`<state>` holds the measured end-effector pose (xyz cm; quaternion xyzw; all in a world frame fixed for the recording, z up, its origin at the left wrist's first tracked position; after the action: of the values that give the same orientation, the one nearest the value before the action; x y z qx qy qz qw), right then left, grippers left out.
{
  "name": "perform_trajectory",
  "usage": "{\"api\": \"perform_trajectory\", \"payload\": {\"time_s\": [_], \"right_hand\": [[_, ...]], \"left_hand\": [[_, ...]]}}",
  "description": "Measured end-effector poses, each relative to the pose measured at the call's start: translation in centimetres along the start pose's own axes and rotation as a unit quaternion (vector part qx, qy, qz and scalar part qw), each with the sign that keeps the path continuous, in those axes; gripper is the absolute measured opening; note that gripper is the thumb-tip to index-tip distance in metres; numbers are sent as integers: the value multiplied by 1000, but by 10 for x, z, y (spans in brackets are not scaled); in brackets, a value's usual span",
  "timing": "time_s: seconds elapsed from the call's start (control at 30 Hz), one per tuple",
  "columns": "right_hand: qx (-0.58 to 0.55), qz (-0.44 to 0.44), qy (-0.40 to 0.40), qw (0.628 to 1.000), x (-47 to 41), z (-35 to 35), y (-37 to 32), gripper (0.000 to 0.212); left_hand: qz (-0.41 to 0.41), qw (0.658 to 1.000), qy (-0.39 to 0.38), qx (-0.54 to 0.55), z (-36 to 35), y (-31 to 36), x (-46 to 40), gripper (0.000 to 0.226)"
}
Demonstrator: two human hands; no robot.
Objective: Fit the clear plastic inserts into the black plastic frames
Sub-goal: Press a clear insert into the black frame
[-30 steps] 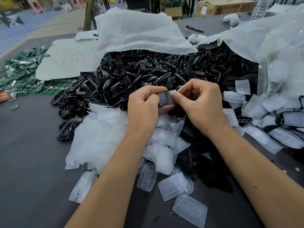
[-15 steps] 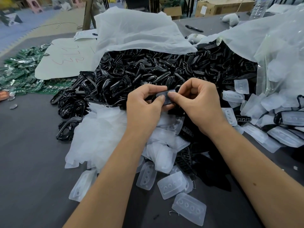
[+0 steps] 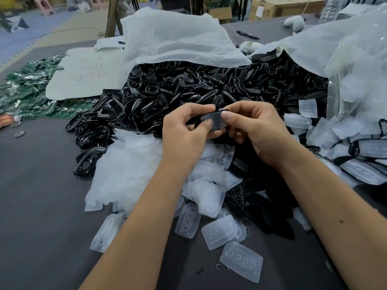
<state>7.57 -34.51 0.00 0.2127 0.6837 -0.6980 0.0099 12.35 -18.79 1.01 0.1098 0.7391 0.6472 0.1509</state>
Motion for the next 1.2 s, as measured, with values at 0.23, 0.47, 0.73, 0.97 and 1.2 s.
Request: {"api": "perform_trajectory", "payload": {"time_s": [0.23, 0.47, 0.73, 0.97, 1.2], "right_hand": [[38, 9, 10, 999, 0, 1, -2, 8], [49, 31, 23, 998, -1, 1, -5, 6], [50, 38, 42, 997, 0, 4, -5, 7], [30, 34, 20, 999, -1, 1, -6, 2], [16, 33, 33, 999, 0, 2, -3, 6]], "left_hand": [[14, 1000, -14, -1, -3, -1, 0, 27], [25, 1000, -2, -14, -1, -4, -1, 25], [-4, 997, 40, -71, 8, -7, -3, 10], [-1, 999, 20, -26, 6, -6, -5, 16], [11, 1000, 10, -21, 4, -9, -6, 20]]}}
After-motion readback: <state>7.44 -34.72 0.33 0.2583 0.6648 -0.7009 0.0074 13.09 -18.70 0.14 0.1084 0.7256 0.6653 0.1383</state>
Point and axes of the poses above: each hand's wrist, its own x-axis away from the middle knuckle, its own z-axis out of the back of the hand, y = z × x, the point moved 9 cm from there along -x, towards the middle knuckle, and after that the axes turned 10 degrees about z, right-handed, at the moved point
